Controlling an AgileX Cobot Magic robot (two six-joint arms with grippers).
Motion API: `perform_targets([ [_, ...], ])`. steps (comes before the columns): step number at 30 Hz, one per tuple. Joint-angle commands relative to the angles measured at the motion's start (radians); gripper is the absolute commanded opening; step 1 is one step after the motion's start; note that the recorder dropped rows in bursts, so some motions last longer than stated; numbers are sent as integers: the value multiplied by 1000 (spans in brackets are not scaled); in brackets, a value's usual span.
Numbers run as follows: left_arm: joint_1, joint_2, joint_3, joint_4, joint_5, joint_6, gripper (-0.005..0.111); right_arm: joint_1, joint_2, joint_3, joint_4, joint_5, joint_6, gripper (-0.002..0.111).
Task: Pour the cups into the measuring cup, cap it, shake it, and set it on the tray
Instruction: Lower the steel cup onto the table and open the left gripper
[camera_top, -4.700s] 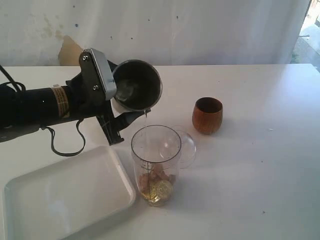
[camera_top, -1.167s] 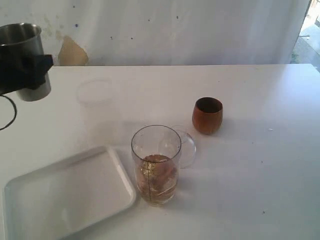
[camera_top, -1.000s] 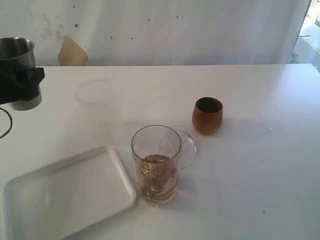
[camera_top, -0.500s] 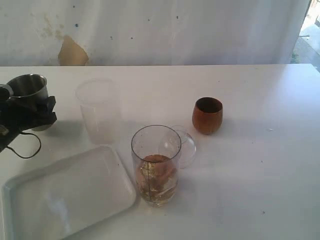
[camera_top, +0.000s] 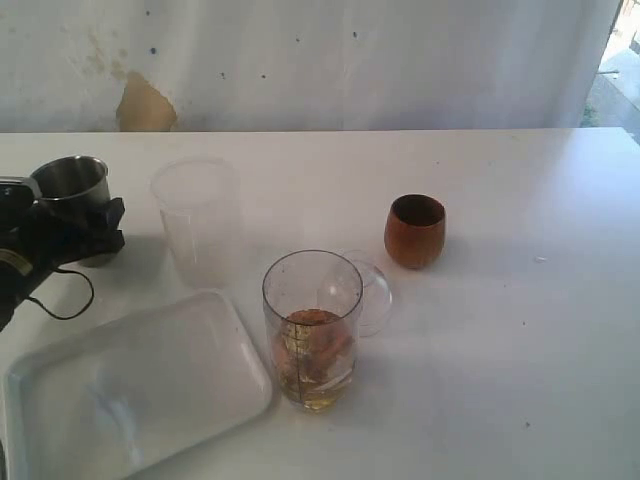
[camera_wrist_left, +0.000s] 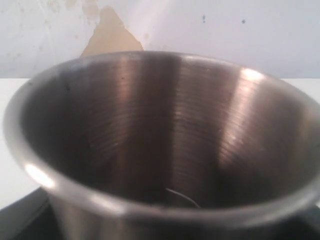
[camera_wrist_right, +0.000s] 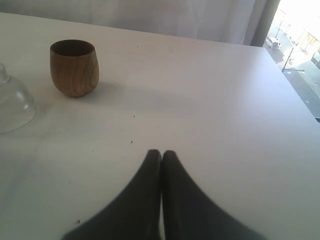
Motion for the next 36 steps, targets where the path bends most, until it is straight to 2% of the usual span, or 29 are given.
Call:
perform_targets([
  [1, 0, 16, -4, 5, -20, -7, 2, -3, -6, 3, -1, -1, -5, 0],
  [2, 0, 16, -4, 5, -20, -7, 4, -3, -6, 3, -1, -1, -5, 0],
  [5, 0, 16, -4, 5, -20, -7, 23, -3, -6, 3, -1, -1, -5, 0],
  [7, 0, 16, -4, 5, -20, -7, 46, -3, -6, 3, -1, -1, -5, 0],
  [8, 0, 16, -4, 5, -20, -7, 71, -3, -6, 3, -1, -1, -5, 0],
  [9, 0, 14, -4, 5, -20, -7, 85, -3, -6, 3, -1, -1, -5, 0],
  [10, 0, 4, -2, 6, -2, -7, 106, -3, -6, 3, -1, -1, -5, 0],
  [17, 0, -46, 23, 37, 0, -9, 105, -3, -6, 3, -3, -1, -5, 0],
  [36, 0, -249, 303, -28, -20, -7, 105, -3, -6, 3, -3, -1, -5, 0],
])
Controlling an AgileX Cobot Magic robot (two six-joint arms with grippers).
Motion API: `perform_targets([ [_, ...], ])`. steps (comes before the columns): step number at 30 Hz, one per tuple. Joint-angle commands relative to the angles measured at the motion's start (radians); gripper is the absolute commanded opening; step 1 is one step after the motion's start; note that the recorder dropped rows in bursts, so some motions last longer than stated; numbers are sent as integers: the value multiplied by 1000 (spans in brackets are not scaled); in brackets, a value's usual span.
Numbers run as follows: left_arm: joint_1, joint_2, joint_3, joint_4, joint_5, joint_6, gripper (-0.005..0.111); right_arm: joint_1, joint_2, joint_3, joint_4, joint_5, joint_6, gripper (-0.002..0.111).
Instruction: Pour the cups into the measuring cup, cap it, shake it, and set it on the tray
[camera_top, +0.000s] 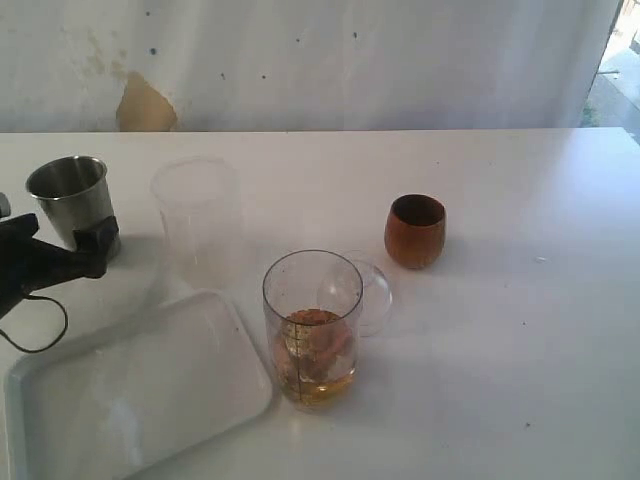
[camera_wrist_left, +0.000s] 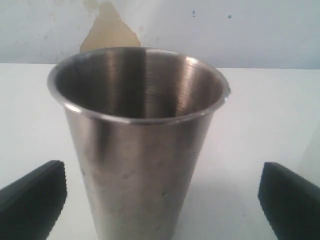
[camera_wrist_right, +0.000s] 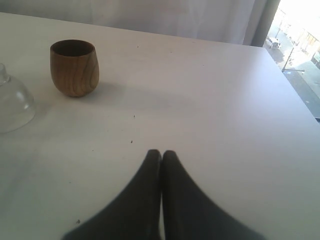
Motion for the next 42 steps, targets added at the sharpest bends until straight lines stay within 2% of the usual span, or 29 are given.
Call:
perform_targets([
  [1, 0, -85, 78, -15, -12, -3, 105, -3, -6, 3, -3, -1, -5, 0],
  [5, 0, -188, 138, -6, -12, -34, 104, -3, -6, 3, -3, -1, -5, 0],
  [8, 0, -300, 187, -6, -12, -53, 94, -3, -6, 3, -3, -1, -5, 0],
  [11, 0, -423, 226, 19, -12, -64, 65, -3, -6, 3, -3, -1, -5, 0],
  [14, 0, -554, 246, 103, -10, -91, 22, -3, -6, 3, -3, -1, -5, 0],
  [15, 0, -603, 246, 154, 22, -112, 4, -3, -6, 3, -3, -1, -5, 0],
  [16, 0, -651, 242, 208, 56, -132, 1, -3, -6, 3, -3, -1, -5, 0],
  [21, 0, -866, 230, 257, 258, -295, 0, -3, -6, 3, -3, -1, -5, 0],
  [25, 0, -1049, 230, 265, 528, -303, 0, -3, -6, 3, -3, -1, -5, 0],
  [31, 0, -1316, 230, 280, 959, -439, 0, -3, -6, 3, -3, -1, -5, 0],
  [34, 0, -1423, 230, 320, 1076, -418, 0, -3, -6, 3, -3, -1, -5, 0],
  [42, 0, -1602, 230, 306, 1256, -487, 0, -3, -6, 3, -3, -1, -5, 0],
])
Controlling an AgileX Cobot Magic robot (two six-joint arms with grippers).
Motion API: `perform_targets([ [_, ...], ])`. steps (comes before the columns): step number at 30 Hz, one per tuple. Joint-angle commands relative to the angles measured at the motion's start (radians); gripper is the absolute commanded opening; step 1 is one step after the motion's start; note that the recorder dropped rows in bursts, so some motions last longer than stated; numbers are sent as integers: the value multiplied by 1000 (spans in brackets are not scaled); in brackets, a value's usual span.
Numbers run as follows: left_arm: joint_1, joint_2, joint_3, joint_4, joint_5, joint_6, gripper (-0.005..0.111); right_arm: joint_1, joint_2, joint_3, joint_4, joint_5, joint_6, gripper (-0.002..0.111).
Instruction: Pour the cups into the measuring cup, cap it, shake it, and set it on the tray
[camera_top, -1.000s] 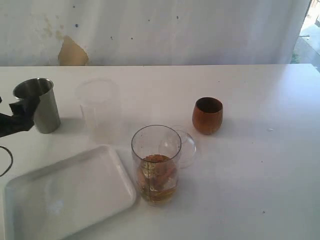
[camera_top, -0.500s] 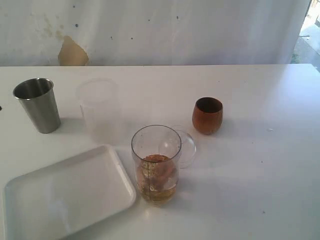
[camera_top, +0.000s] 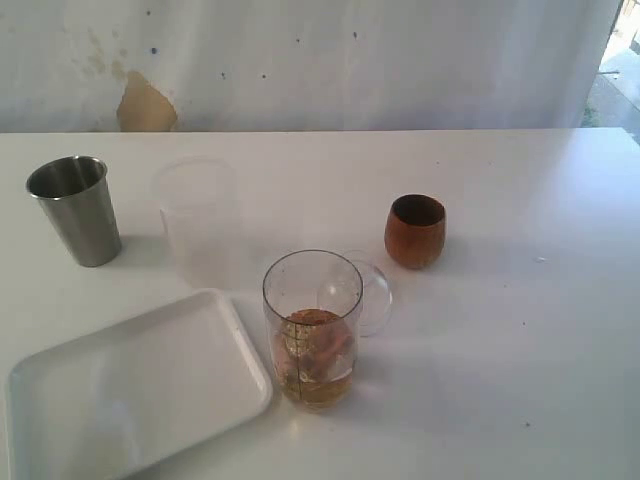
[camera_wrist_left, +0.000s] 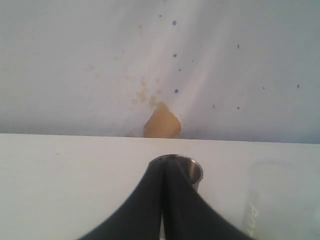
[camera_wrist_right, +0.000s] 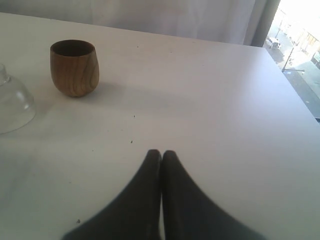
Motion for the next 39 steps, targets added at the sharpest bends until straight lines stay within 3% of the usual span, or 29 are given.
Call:
perform_targets([
  [1, 0, -85, -1, -5, 98, -36, 0, -3, -6, 3, -3, -1, -5, 0],
  [24, -2, -125, -1, -5, 113, -25, 0, -3, -6, 3, -3, -1, -5, 0],
  [32, -2, -180, 126, -10, 117, -26, 0, -3, -6, 3, -1, -1, -5, 0],
  [33, -2, -195, 145, -49, 117, -26, 0, -3, -6, 3, -1, -1, -5, 0],
  [36, -2, -264, 206, -448, 123, -26, 0, -3, -6, 3, -1, -1, -5, 0],
  [39, -2, -321, 235, -481, 130, -26, 0, -3, -6, 3, -1, -1, -5, 0],
])
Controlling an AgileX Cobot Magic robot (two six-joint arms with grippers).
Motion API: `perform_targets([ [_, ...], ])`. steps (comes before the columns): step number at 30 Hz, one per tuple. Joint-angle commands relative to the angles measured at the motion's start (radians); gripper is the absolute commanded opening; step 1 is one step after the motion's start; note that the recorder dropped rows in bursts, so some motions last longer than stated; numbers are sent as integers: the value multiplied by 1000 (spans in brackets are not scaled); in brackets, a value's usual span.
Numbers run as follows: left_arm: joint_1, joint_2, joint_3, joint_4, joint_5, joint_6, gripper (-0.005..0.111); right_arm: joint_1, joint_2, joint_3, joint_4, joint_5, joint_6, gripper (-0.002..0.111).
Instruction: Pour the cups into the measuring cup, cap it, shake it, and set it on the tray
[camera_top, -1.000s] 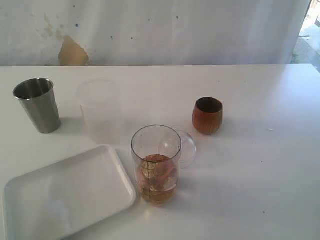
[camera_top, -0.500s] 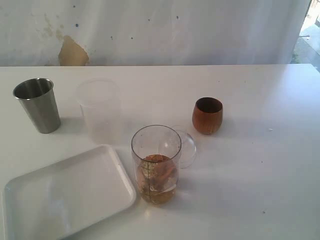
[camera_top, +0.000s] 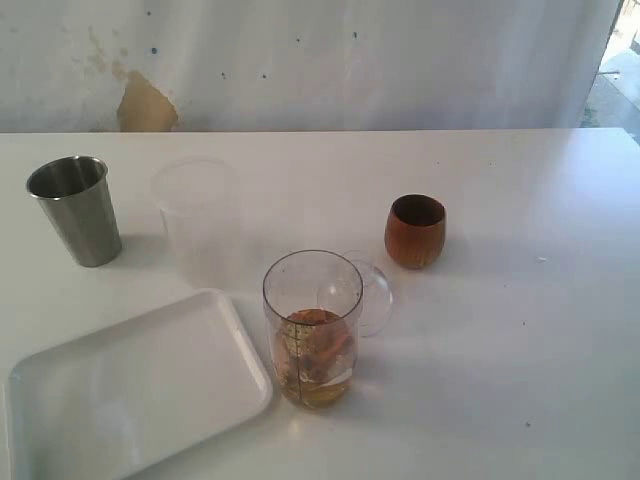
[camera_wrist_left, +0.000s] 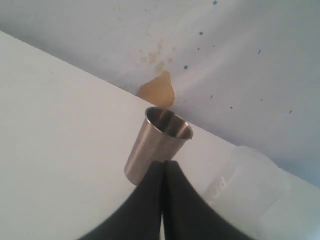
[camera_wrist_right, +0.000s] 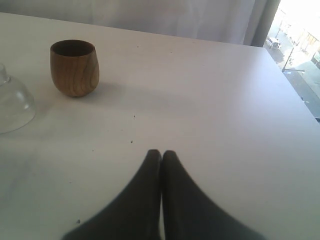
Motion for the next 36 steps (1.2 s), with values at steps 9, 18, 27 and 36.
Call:
perform_targets([
  [9, -2, -220, 96, -181, 31, 1, 0, -3, -6, 3, -1, -1, -5, 0],
  [18, -2, -220, 96, -195, 68, 2, 0, -3, -6, 3, -1, -1, -5, 0],
  [27, -2, -220, 96, -195, 69, 2, 0, -3, -6, 3, -1, -1, -5, 0],
  [36, -2, -220, 96, -188, 202, 57, 0, -3, -6, 3, -1, -1, -5, 0],
])
